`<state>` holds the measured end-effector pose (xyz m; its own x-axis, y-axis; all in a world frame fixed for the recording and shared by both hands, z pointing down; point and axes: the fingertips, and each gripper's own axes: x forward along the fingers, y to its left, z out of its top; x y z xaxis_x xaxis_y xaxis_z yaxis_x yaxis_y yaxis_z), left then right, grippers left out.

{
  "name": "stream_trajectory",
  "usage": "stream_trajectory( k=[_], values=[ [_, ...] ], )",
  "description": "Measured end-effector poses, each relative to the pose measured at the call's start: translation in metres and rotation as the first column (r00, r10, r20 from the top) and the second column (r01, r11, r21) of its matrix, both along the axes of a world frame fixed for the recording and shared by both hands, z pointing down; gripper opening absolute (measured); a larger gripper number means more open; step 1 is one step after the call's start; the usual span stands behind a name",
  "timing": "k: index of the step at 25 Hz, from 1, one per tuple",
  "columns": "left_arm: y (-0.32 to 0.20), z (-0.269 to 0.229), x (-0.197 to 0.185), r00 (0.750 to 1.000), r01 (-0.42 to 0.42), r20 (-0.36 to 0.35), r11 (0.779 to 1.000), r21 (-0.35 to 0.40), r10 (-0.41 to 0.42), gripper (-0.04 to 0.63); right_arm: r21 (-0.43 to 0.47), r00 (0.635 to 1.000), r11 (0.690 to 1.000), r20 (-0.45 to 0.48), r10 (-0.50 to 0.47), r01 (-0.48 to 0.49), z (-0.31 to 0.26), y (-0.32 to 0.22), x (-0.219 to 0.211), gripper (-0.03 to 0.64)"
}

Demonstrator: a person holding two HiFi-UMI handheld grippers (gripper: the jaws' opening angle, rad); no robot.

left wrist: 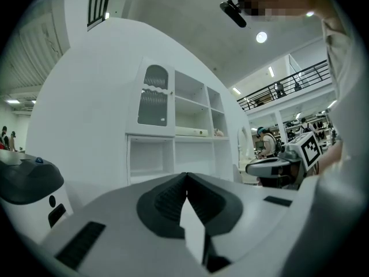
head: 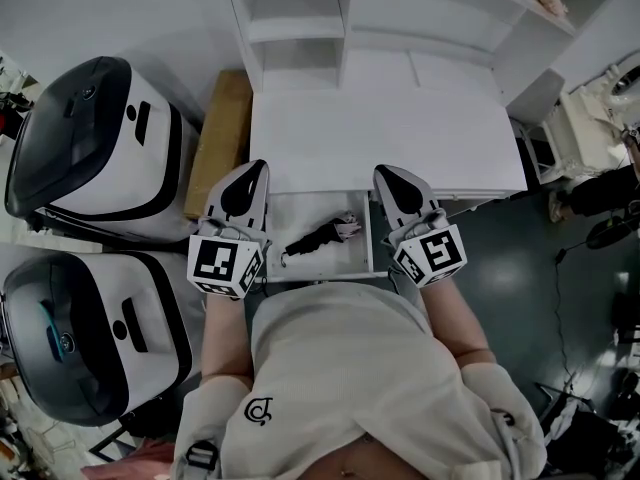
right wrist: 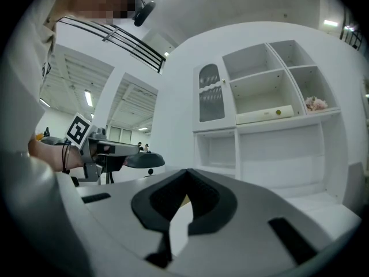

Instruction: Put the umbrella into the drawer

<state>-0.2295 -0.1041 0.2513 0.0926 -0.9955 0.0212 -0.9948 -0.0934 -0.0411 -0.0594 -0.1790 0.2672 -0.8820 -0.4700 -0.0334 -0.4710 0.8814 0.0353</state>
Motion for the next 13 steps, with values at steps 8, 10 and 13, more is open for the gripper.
stream_trajectory(
  k=[8,10,13],
  values=[
    [-0.006,0.002,0.006,1.000,0.005,-0.018,1.000,-0.007,-0.005,0.012,0.013,1.000,1.000,0.000,-0.011,0.011,-0.002,-0.002,0.004,0.005],
    [-0.007,0.002,0.008,1.000,0.002,-0.016,1.000,-0.010,-0.003,0.012,0.018,1.000,1.000,-0.001,-0.013,0.013,-0.003,-0.003,0.005,0.005],
    [-0.010,0.003,0.011,1.000,-0.002,-0.013,1.000,-0.013,0.001,0.012,0.017,1.000,1.000,0.002,-0.013,0.013,-0.003,-0.004,0.006,0.005]
  ],
)
